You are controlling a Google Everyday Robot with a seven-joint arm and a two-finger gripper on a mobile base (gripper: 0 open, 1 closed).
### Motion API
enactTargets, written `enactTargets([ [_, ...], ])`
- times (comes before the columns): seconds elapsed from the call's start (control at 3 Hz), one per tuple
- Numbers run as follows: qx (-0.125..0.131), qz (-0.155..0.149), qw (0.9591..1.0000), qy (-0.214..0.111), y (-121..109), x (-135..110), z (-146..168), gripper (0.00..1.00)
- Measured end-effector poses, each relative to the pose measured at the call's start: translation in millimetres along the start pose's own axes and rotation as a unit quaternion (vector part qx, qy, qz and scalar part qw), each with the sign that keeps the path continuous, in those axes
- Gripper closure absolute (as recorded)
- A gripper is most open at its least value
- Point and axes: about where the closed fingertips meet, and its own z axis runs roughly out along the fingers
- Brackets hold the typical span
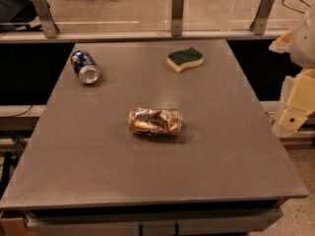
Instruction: Place orange can upright
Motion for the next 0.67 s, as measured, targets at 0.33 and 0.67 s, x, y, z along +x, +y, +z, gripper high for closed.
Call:
enactTargets([
  [0.33, 0.0, 0.0, 1.0, 0.0, 0.0, 0.0, 0.0, 0.0],
  [0.67, -0.006, -0.013, 0.9997, -0.018, -2.5, -24.0, 18.9, 0.0],
])
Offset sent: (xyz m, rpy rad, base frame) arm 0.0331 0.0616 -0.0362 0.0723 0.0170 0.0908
